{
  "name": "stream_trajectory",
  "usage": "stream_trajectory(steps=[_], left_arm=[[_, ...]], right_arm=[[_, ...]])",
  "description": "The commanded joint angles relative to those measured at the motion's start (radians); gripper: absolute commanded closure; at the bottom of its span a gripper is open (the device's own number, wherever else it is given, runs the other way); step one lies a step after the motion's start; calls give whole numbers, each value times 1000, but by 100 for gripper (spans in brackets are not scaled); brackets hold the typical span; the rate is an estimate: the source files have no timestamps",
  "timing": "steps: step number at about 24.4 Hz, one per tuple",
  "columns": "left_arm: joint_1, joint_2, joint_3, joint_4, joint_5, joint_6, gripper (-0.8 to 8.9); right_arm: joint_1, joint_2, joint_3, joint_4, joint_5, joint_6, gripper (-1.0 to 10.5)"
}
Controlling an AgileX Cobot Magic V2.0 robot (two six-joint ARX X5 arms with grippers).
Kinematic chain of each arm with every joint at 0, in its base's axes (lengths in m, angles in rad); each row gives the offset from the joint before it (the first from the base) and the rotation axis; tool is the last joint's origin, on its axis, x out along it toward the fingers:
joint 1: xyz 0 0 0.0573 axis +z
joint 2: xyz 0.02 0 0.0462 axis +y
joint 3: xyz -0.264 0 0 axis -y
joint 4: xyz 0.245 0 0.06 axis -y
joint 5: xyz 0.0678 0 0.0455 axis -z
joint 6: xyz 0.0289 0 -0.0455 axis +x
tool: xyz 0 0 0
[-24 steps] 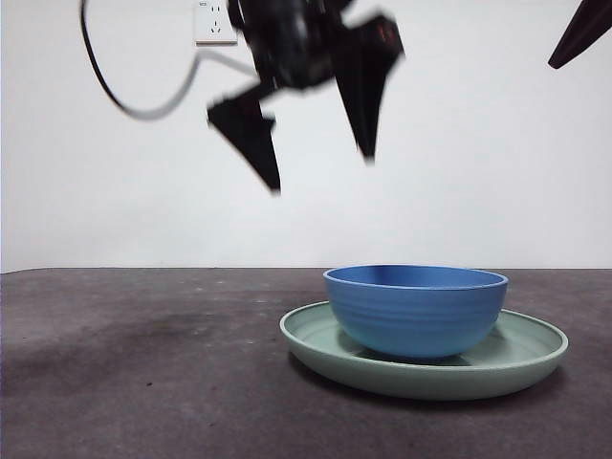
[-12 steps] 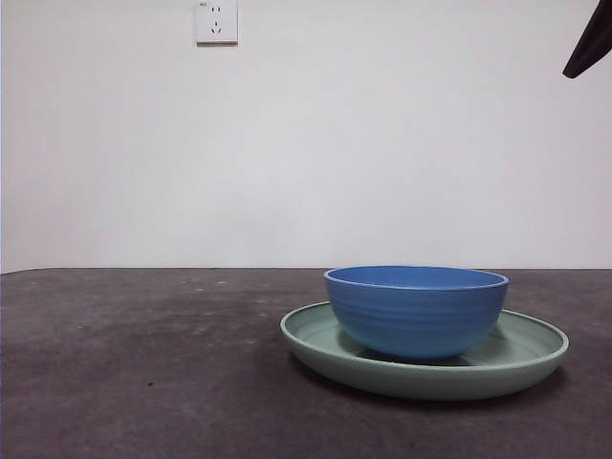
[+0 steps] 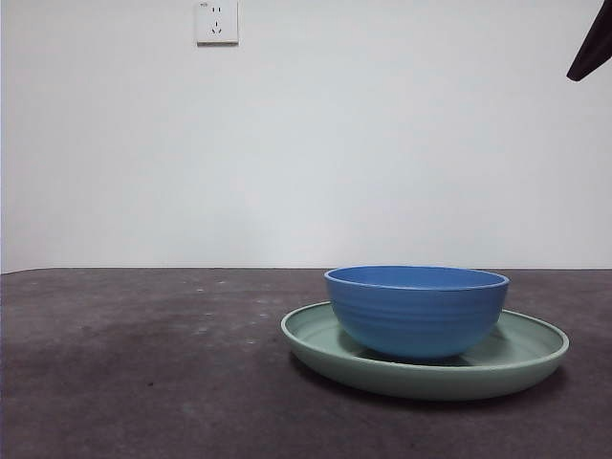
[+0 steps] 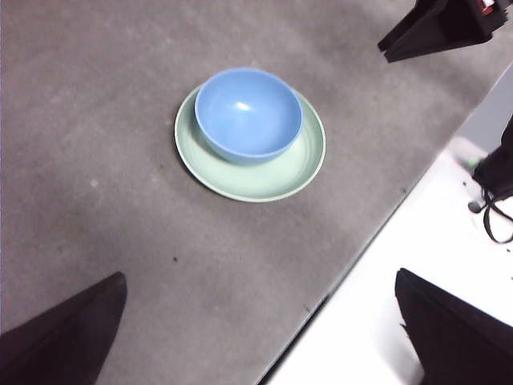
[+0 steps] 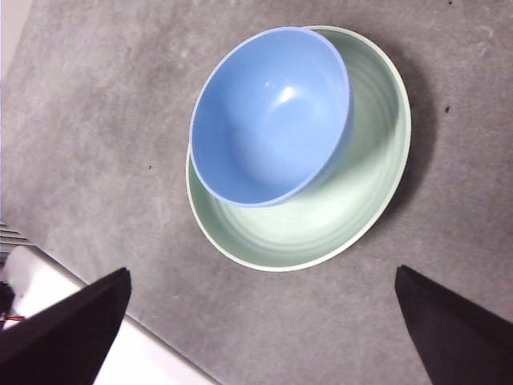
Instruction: Pick up the blue bowl, put it on the green plate, put it on desk
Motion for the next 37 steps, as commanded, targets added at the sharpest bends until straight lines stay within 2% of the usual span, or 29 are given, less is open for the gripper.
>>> stream_trajectory(steps=[1, 5, 9, 18, 22, 27, 37], left_arm=[[-9, -98, -92, 63, 2, -56, 247], [-8, -217, -219, 93, 2, -109, 247], [-8, -279, -288, 100, 2, -111, 247], [-8, -291, -307, 96, 2, -111, 247], [-8, -291, -307, 93, 2, -111, 247], [-8, -291, -307, 78, 2, -111, 247], [-8, -291, -307, 78, 2, -138, 250]], right_arm=[[2, 6, 18, 0, 36, -29, 380], [3, 7, 18, -7, 92, -32, 381], [3, 23, 18, -9, 148, -33, 438], [26, 215, 18, 16, 151, -57, 455], [52, 389, 18, 136, 153, -66, 460], [57, 529, 18, 274, 188, -67, 528], [75, 706, 18, 460, 146, -85, 683]])
